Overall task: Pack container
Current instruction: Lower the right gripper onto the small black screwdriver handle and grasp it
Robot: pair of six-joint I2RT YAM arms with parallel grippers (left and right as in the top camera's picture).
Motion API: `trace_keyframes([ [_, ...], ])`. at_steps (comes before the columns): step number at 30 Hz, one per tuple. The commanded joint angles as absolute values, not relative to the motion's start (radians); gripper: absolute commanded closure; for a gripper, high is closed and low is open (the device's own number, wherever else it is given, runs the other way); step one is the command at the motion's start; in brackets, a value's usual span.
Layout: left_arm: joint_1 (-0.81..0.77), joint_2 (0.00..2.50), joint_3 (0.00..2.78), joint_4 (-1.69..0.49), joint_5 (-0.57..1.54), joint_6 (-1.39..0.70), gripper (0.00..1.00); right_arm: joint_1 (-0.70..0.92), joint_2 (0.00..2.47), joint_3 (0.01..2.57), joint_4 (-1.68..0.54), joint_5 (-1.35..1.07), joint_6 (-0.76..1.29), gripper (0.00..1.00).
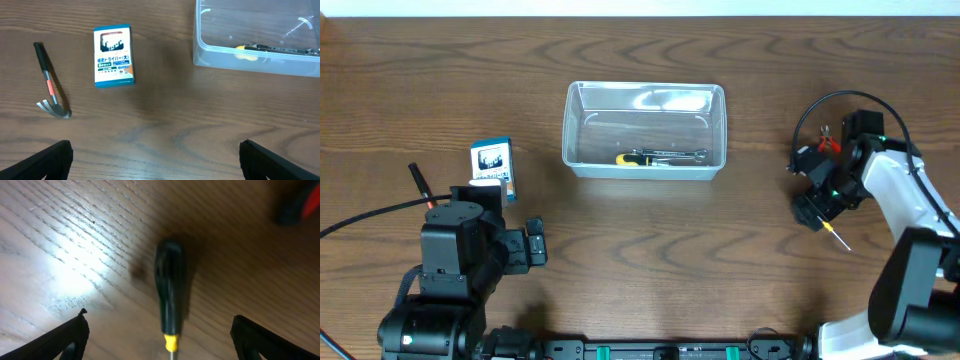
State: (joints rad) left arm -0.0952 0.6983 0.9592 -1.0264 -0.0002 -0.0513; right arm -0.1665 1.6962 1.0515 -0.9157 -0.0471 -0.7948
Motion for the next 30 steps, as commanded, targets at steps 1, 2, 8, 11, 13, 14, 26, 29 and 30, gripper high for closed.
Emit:
trace_keyframes([
  [1, -0.091, 0.699, 0.960, -1.023, -0.019, -0.052, 0.02, -0.173, 1.734, 1.042, -0.908, -0.076, -0.809, 0.08],
  [2, -0.091, 0.699, 0.960, -1.020, -0.019, -0.052, 0.02, -0.173, 1.749, 1.041, -0.904, -0.076, -0.809, 0.08],
  [8, -0.091, 0.699, 0.960, -1.018, -0.019, -0.052, 0.02, -0.173, 1.812, 1.039, -0.889, -0.080, -0.787, 0.10],
  [11, -0.091, 0.699, 0.960, -1.016, -0.019, -0.052, 0.02, -0.173, 1.834, 1.039, -0.884, -0.084, -0.785, 0.11],
  [13, -0.091, 0.699, 0.960, -1.016, -0.019, -0.052, 0.02, -0.173, 1.839, 1.038, -0.875, -0.088, -0.785, 0.12],
  [14, -0.091, 0.699, 0.960, -1.016, -0.019, -0.052, 0.02, -0.173, 1.839, 1.038, -0.871, -0.087, -0.783, 0.12],
  [26, -0.091, 0.699, 0.960, -1.016, -0.019, -0.052, 0.02, -0.173, 1.840, 1.038, -0.859, -0.125, -0.783, 0.39],
  [29, -0.091, 0.699, 0.960, -1.016, -0.019, -0.052, 0.02, -0.173, 1.840, 1.038, -0.859, -0.125, -0.783, 0.48],
  [30, -0.091, 0.699, 0.960, -1.016, -0.019, -0.052, 0.02, -0.173, 1.840, 1.038, -0.859, -0.125, -0.782, 0.51],
])
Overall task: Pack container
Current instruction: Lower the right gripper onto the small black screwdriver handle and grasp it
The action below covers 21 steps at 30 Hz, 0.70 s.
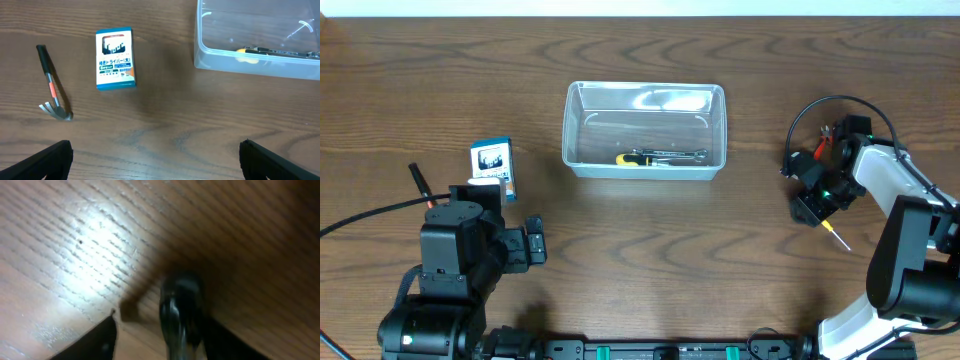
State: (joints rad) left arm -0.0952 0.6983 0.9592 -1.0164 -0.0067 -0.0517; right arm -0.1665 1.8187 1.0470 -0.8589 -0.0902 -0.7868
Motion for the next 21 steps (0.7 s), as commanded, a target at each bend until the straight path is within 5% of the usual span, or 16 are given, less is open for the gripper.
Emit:
trace_keyframes([
  [1, -0.091, 0.699, 0.960, -1.016, -0.019, -0.052, 0.02, -0.173, 1.840, 1.038, -0.860, -0.125, -0.782, 0.52],
  [15, -0.091, 0.699, 0.960, -1.016, -0.019, -0.052, 0.02, -0.173, 1.840, 1.038, -0.860, -0.125, -0.782, 0.76],
  [21, -0.091, 0.699, 0.960, -1.016, -0.019, -0.052, 0.02, -0.173, 1.840, 1.038, -0.855, -0.124, -0.782, 0.96],
])
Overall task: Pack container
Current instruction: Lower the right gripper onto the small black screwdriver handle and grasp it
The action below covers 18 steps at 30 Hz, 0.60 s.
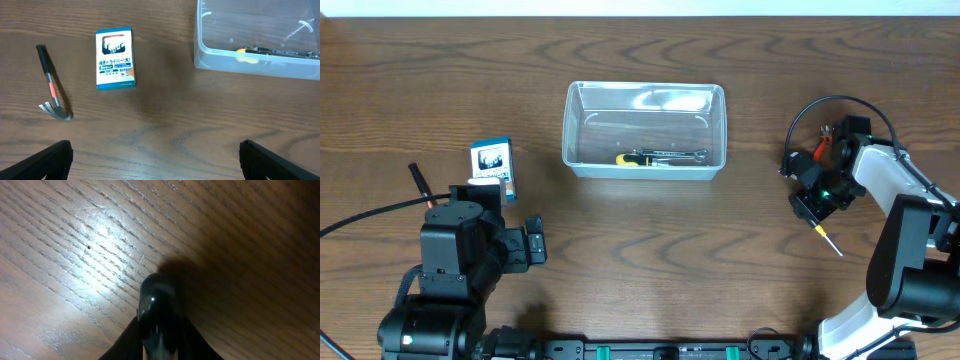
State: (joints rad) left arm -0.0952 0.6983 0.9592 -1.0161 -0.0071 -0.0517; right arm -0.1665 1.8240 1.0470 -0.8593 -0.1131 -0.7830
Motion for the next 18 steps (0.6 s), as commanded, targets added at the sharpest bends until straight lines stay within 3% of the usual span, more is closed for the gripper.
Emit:
trace_keyframes([
  [1, -0.091, 0.699, 0.960, -1.016, -0.019, -0.052, 0.02, -0.173, 1.840, 1.038, -0.855, -0.124, -0.782, 0.99],
  [18, -0.091, 0.699, 0.960, -1.025, -0.019, -0.053, 0.02, -0.173, 1.840, 1.038, -0.799, -0.081, -0.783, 0.99],
])
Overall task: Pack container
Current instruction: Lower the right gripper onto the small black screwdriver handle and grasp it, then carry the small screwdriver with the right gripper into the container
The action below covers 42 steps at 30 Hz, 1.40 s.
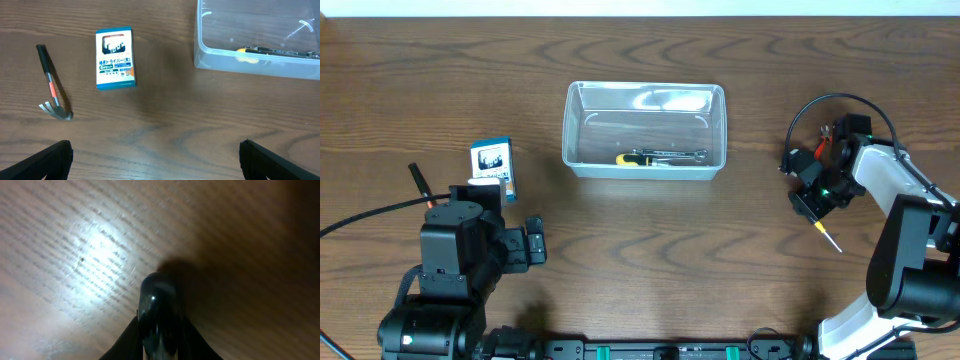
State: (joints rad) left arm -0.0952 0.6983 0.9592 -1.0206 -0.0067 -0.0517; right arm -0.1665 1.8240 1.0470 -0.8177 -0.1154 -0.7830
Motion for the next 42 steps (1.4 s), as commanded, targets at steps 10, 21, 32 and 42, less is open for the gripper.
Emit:
trace_keyframes([
  [10, -0.091, 0.699, 0.960, -1.044, -0.019, -0.053, 0.02, -0.172, 1.840, 1.040, -0.754, -0.015, -0.783, 0.99],
  [21, -0.091, 0.699, 0.960, -1.058, -0.019, -0.052, 0.02, -0.131, 1.839, 1.096, -0.788, -0.027, -0.775, 0.99],
  [32, -0.091, 0.699, 0.960, -1.069, -0.019, -0.052, 0.02, -0.057, 1.839, 1.275, -0.942, -0.091, -0.770, 0.99],
  [42, -0.091, 0.699, 0.960, -1.068, -0.019, -0.052, 0.02, 0.127, 1.839, 1.639, -1.043, -0.122, -0.457, 0.99],
])
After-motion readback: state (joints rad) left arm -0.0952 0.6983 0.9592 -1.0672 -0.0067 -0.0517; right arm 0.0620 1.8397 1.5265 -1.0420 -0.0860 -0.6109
